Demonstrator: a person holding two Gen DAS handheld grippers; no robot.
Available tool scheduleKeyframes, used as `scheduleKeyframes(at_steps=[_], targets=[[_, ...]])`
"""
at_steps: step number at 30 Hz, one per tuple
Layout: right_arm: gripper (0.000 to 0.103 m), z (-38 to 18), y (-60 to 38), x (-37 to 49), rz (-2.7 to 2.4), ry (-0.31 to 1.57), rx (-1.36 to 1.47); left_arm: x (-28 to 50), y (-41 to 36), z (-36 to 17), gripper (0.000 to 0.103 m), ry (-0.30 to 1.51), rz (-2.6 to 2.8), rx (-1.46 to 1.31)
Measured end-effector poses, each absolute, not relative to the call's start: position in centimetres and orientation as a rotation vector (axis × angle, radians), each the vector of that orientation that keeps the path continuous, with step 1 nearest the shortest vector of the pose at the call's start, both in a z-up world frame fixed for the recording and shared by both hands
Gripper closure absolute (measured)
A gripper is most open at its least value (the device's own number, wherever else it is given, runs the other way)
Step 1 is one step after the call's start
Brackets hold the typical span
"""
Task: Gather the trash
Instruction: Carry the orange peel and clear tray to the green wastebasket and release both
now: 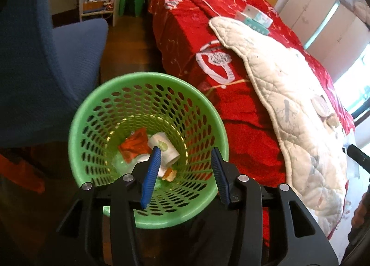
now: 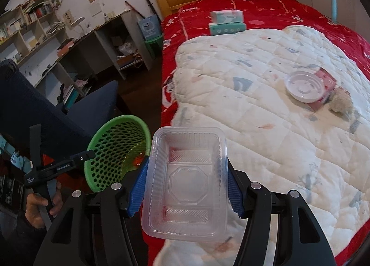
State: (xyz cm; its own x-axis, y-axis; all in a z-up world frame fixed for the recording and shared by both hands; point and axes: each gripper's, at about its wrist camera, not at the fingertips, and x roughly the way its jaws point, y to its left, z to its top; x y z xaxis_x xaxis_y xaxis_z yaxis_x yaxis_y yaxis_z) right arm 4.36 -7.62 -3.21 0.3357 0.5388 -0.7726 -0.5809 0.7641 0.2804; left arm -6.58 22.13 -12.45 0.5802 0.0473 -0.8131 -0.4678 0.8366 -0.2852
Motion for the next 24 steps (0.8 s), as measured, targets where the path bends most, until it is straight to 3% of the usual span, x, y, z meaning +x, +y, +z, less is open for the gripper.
scheduleKeyframes(at_steps=[3,24], targets=[[0.045,-3.2,-6.0,4.1,0.767,0.99,-0.065,-7.8,22.6,-11.8,0.054,0.896,0.346,-0.499],[0.044,-6.4,9.2,1.9,0.99,1.08,-0.194,-14.7,26.6,-9.9,0.054,0.821,0.485,-0.539]])
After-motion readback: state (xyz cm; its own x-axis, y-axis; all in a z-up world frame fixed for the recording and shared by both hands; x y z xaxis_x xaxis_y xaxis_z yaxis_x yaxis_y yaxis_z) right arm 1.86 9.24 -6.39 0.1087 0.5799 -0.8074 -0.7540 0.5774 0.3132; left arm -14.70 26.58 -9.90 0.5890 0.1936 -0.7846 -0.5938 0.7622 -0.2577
